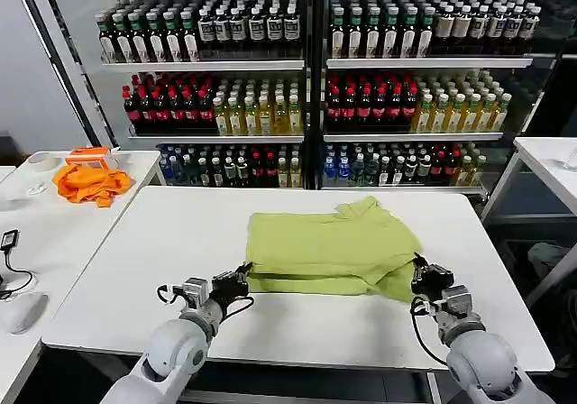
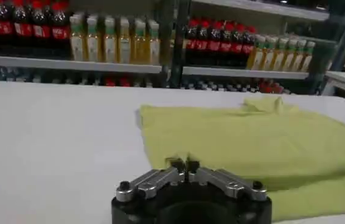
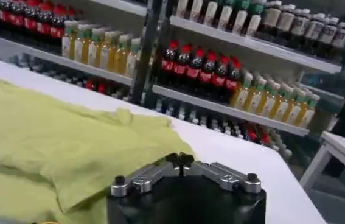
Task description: Fold and organize the clothes.
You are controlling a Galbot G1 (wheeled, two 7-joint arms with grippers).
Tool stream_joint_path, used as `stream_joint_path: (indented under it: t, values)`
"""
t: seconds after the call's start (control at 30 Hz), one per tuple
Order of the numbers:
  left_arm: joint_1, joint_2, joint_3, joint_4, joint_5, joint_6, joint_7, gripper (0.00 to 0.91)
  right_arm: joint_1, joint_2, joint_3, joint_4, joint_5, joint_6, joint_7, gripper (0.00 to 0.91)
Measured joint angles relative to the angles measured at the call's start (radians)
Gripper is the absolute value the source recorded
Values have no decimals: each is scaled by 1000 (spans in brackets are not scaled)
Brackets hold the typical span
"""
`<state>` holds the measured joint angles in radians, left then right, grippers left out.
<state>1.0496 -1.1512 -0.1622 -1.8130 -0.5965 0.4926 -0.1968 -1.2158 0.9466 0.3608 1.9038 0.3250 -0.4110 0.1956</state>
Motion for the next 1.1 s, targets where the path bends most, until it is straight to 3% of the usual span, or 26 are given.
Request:
stream_joint_path:
  t: [0.03, 0.53, 0.87, 0.9, 0.93, 0.97, 1.0, 1.07, 1.1]
  values:
    - [-1, -4, 0, 3, 2, 0, -2, 907, -1, 3, 0, 0, -5, -3, -2, 907]
    - [50, -5, -22, -29, 1, -10, -5, 907, -92, 36, 95, 43, -9, -31, -1, 907]
    - [82, -27, -24, -12, -12, -11, -10, 907, -157, 73, 165, 35, 94, -76, 22, 907]
    - [82, -29, -23, -9, -13, -11, -10, 826, -158, 77, 166, 31, 110, -81, 25, 907]
    - [82, -30, -21, -5, -14, -11, -10, 474, -159, 80, 167, 27, 124, -84, 26, 907]
    - [81, -32, -20, -2, -15, -11, -10, 222, -159, 83, 168, 24, 136, -87, 27, 856]
    - [80, -33, -18, 2, -15, -12, -10, 151, -160, 86, 169, 20, 148, -88, 28, 484]
    - [79, -33, -15, 9, -15, -16, -8, 30, -158, 92, 168, 12, 173, -91, 31, 0]
    - [78, -33, -14, 13, -15, -19, -7, 30, -158, 94, 167, 8, 183, -92, 32, 0]
